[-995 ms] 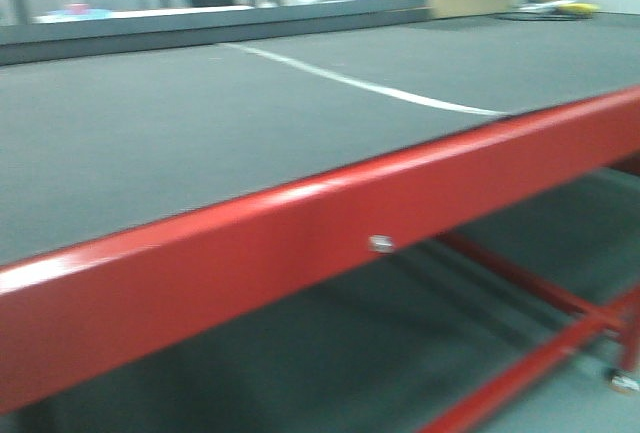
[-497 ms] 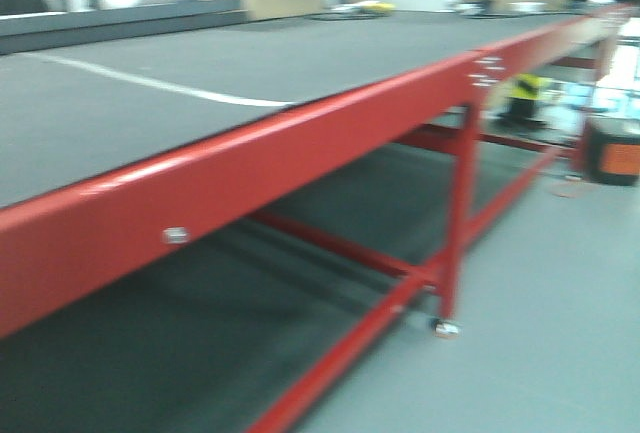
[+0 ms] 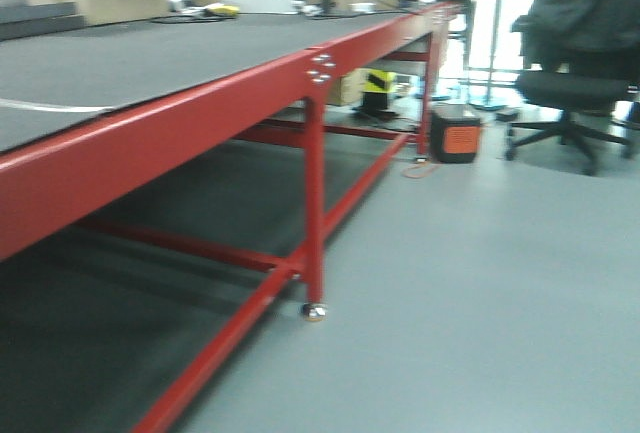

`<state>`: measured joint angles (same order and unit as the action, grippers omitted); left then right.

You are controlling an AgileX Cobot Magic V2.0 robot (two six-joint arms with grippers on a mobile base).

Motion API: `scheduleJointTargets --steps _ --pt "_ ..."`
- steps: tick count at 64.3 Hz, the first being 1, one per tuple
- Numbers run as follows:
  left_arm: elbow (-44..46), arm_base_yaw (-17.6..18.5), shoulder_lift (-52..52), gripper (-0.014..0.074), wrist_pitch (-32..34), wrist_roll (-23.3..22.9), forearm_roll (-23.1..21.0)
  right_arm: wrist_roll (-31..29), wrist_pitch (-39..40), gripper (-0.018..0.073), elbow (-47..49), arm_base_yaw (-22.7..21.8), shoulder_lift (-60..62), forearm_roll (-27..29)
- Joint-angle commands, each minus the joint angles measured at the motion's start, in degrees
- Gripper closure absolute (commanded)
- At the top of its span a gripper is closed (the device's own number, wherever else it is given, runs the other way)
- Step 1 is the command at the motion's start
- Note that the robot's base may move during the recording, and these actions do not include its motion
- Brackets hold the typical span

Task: Grab block from conveyor and place in blue bin
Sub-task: 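Drive away from the conveyor holding both blocks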

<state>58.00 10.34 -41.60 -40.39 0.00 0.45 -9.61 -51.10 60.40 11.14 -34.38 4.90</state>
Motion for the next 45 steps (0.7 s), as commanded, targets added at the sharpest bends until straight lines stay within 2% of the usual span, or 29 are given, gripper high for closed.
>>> scheduleJointTargets --steps 1,45 --pt "0.3 0.4 0.2 0.0707 1.2 -0.3 -0.1 -0.2 1.1 0.0712 0.5 0.2 0.2 -0.5" --pt "0.3 0.4 0.2 0.0707 1.2 -0.3 -0.1 -0.2 1.1 0.0712 0.5 0.2 0.2 -0.5"
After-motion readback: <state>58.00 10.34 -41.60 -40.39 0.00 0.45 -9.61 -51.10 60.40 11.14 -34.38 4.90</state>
